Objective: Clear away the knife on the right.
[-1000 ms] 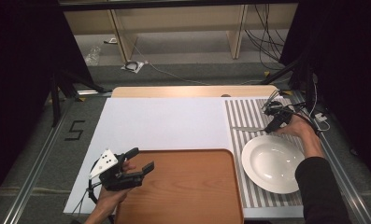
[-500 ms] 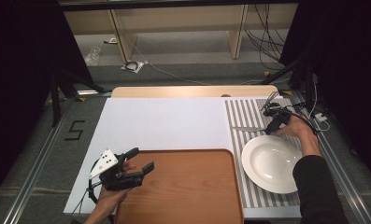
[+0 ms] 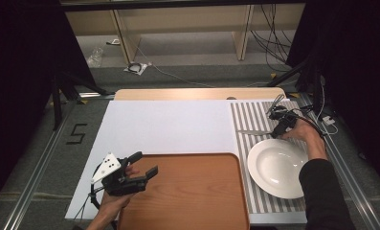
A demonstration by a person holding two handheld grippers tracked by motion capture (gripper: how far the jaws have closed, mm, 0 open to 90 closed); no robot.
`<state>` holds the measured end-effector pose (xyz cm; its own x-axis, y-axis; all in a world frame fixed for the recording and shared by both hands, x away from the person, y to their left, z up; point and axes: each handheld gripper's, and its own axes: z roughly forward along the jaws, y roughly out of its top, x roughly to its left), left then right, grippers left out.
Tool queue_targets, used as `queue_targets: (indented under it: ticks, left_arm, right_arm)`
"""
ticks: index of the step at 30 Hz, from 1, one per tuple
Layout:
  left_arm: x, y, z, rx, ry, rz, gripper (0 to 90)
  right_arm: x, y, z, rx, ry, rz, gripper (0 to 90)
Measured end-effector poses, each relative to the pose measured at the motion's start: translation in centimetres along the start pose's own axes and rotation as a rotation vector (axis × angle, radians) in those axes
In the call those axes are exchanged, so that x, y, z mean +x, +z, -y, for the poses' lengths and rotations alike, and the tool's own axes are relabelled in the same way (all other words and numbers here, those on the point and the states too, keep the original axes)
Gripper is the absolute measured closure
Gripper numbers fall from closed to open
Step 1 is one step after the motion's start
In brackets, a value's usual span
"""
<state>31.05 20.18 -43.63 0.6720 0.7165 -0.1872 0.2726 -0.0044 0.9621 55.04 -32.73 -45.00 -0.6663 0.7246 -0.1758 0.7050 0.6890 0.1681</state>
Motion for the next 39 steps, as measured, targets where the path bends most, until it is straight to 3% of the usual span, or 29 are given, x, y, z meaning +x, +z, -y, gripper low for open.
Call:
queue_targets:
  ticks: [11,17,22,26,28,30,31,39]
  left_arm:
    - [-0.1,0.0,0.0,-0.002,0.000,0.002,17.9]
    - [-0.1,0.0,0.0,-0.003,0.002,0.002,17.9]
    - [-0.1,0.0,0.0,-0.002,0.002,0.003,17.9]
    - [-0.1,0.0,0.0,-0.002,0.001,0.002,17.9]
    - [-0.1,0.0,0.0,-0.003,0.002,0.002,17.9]
    - [-0.1,0.0,0.0,-0.003,0.002,0.002,17.9]
    - [-0.1,0.0,0.0,-0.003,0.003,0.002,17.9]
    - [-0.1,0.0,0.0,-0.003,0.003,0.002,17.9]
  right_arm:
    - [-0.1,0.0,0.0,0.000,-0.002,-0.016,53.9]
    - [0.1,0.0,-0.1,0.009,-0.015,-0.033,62.0]
    - [0.4,0.0,-0.4,0.028,-0.059,-0.033,69.6]
    - [0.7,-0.1,-0.8,0.055,-0.052,-0.033,71.1]
    - [0.7,0.0,-0.8,0.056,-0.093,-0.031,74.7]
    - [0.9,-0.1,-1.0,0.073,-0.072,-0.040,76.6]
    - [0.8,0.0,-1.0,0.068,-0.099,-0.039,78.5]
    - [1.1,0.0,-1.2,0.087,-0.120,-0.025,79.9]
